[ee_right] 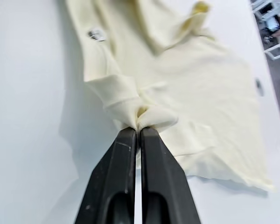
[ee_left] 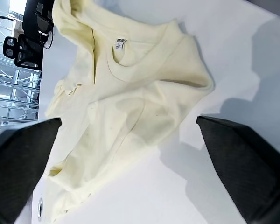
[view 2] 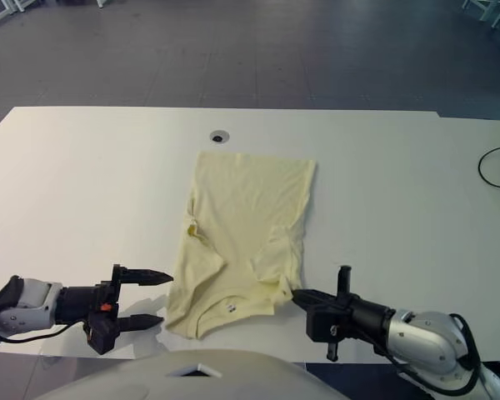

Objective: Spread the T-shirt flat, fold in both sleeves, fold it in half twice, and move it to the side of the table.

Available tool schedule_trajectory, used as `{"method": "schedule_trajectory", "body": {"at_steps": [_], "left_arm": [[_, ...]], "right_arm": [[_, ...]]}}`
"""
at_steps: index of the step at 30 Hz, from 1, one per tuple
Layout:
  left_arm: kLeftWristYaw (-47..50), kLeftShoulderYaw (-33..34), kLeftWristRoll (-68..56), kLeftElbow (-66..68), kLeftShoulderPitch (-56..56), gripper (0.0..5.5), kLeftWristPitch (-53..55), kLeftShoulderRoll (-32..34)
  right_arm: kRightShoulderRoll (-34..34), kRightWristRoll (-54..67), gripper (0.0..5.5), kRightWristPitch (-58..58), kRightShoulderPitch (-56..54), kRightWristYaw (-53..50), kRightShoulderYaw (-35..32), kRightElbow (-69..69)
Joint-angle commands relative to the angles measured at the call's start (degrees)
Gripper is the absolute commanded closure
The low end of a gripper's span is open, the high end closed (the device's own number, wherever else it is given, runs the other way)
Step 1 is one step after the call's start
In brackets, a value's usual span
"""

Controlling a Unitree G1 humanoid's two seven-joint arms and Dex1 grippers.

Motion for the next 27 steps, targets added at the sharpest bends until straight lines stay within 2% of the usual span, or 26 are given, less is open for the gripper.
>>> {"method": "schedule_trajectory", "body": {"at_steps": [1, 8, 21, 27], "left_arm": [[-3.4, -3.3, 1.8, 0.9, 1.1, 0.1, 0.6, 2.3], [-4.4, -6.8, 1.3, 0.4, -0.2, 0.1, 2.0, 0.5], [2.3, -1.7, 15.4, -0.1, -1.2, 0.1, 9.5, -5.6], [2.2, -3.6, 13.0, 0.4, -0.9, 1.15, 7.7, -4.6]], "right_arm": [[0.5, 1.2, 5.46, 2.4, -1.0, -0.3, -1.2, 0.0], [1.1, 0.6, 5.46, 3.7, -1.3, -0.5, -0.4, 0.2], [1.2, 0.5, 5.46, 4.2, 0.1, -0.2, 0.0, -0.9], [1.2, 0.1, 5.5, 4.4, -0.1, -0.3, 0.5, -0.6]]}}
